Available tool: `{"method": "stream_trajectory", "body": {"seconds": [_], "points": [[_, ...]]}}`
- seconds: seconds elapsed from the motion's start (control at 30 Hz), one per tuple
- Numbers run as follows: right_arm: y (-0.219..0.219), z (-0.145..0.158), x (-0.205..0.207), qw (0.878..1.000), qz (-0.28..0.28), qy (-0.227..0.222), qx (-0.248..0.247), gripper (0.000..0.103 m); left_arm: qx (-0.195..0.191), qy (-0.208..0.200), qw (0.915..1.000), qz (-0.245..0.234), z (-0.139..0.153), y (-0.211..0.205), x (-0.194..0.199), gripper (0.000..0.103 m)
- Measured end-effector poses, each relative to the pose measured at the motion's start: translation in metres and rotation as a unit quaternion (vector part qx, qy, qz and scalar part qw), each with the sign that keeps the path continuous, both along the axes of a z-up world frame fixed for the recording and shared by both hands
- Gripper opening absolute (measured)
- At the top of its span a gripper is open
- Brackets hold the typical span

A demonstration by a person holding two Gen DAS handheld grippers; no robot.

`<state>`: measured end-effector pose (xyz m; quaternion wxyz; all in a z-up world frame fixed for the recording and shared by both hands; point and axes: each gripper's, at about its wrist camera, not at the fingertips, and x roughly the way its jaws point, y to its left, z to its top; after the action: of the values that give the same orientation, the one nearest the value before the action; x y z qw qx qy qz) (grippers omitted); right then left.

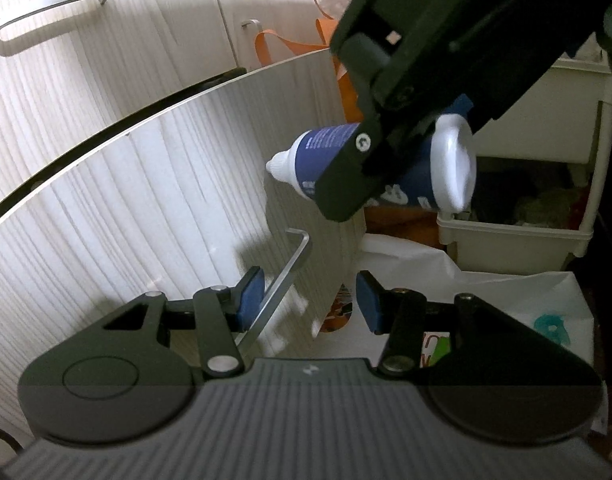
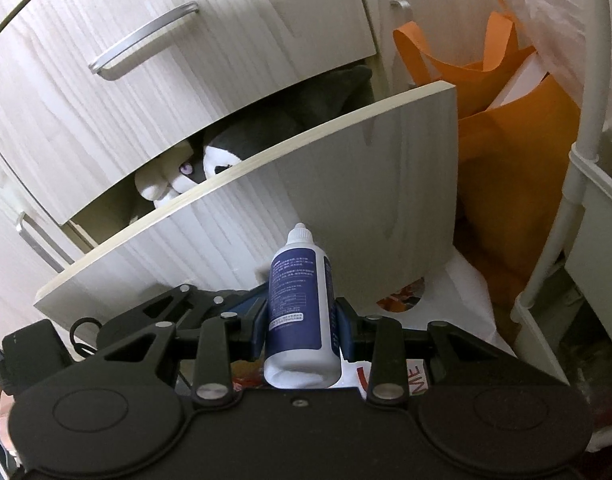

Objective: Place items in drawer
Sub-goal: 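Open the right gripper to drop the bottle into the open drawer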

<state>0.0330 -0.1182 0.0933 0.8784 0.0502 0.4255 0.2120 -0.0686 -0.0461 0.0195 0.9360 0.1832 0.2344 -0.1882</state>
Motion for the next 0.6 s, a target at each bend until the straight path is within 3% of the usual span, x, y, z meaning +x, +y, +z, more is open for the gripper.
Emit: {"method": "stream_trajectory", "body": {"seconds": [0.6], "points": [[-0.003,0.014,0.0,1.0,-0.002,-0.024,0.002,0.04,0.002,-0.002,1.0,-0.007,0.005,-0.016,-0.012,0.051]]}}
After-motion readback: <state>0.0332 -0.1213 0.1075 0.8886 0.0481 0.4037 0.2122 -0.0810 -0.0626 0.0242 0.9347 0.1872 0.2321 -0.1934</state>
